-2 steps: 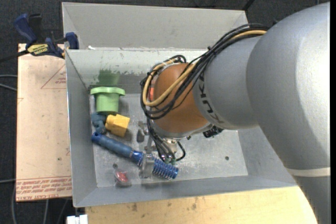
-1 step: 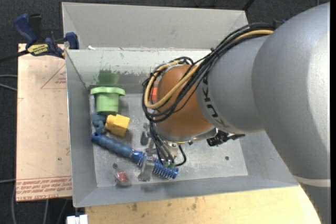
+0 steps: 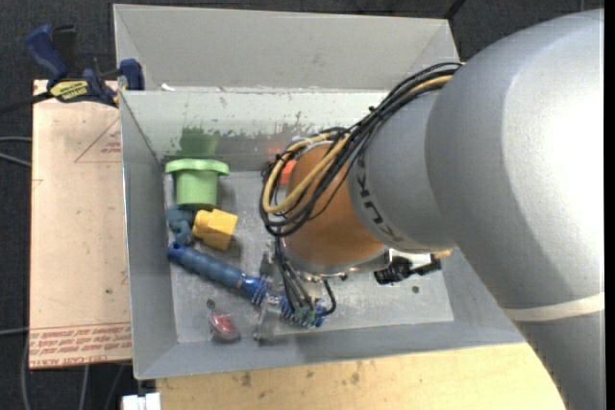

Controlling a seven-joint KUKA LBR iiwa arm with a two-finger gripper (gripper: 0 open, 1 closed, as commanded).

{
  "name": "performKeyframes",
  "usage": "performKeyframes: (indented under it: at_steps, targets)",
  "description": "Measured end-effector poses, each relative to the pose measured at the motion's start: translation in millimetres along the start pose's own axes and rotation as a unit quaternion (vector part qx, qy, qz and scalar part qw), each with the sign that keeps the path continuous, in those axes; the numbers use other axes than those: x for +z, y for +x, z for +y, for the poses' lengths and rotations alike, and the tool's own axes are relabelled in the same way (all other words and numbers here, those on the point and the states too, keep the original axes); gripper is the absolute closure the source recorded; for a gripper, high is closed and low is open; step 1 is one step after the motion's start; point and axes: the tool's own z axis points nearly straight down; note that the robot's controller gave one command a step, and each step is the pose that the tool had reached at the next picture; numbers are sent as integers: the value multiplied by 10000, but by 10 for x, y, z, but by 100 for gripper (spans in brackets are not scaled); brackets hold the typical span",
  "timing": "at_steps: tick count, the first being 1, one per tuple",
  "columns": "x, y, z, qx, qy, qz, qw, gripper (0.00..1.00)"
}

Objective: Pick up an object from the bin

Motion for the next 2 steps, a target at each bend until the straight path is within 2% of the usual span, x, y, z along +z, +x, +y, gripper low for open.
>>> performKeyframes:
  at_steps: [1, 2]
  targets:
    - [-1, -5, 8, -1, -9, -7, 10000, 0]
    - [-2, -8, 1, 5, -4, -8, 10000, 100]
